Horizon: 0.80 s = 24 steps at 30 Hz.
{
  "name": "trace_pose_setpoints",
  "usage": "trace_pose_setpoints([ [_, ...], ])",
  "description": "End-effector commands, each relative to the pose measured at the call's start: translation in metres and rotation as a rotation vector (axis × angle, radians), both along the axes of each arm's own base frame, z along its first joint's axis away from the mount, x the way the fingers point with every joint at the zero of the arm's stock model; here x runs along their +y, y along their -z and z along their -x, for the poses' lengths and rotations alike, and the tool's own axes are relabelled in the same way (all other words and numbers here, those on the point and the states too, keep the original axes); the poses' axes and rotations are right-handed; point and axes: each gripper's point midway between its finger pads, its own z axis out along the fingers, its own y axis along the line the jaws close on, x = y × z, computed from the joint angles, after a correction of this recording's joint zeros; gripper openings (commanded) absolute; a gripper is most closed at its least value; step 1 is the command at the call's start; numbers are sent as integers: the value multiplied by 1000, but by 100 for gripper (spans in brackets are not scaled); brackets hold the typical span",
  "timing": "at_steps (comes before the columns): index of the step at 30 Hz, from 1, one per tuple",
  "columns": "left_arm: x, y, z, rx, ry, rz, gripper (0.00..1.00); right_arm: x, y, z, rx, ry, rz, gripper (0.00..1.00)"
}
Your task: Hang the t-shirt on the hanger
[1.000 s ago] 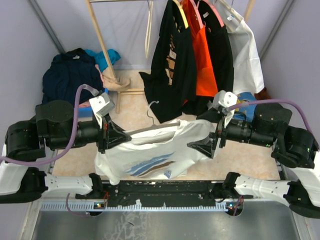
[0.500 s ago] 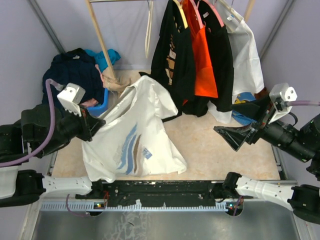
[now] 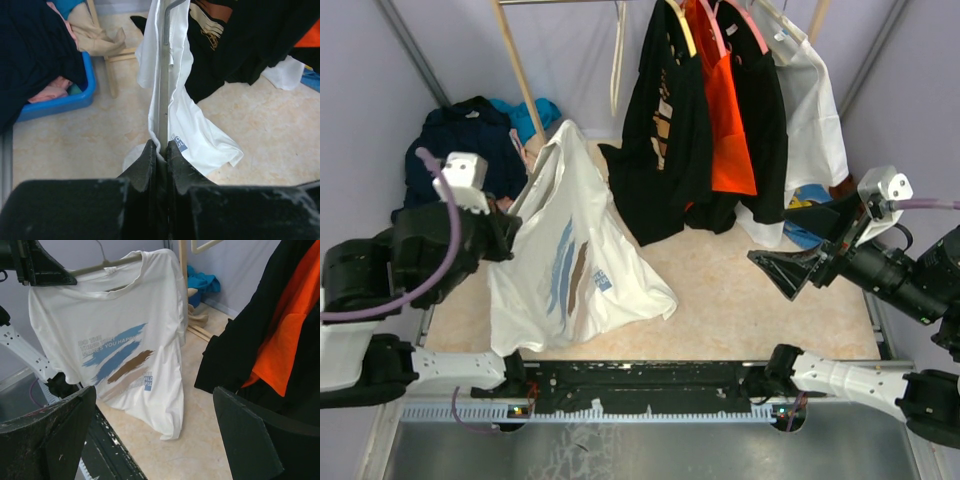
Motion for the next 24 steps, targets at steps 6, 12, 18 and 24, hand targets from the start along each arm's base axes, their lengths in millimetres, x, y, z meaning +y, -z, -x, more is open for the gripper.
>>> trace_pose_setpoints([
  [6, -41, -60, -65, -233, -165, -82, 0, -10, -6, 7, -18, 1, -48, 99],
  [12, -49, -70, -112, -239, -159, -149, 0, -19, -4, 10, -24, 10, -47, 99],
  [18, -29, -76, -156, -237, -155, -153, 0, -28, 0, 12, -27, 26, -34, 99],
  [24, -34, -96, -192, -284, -18, -118, 0, -30, 0, 11, -32, 33, -29, 99],
])
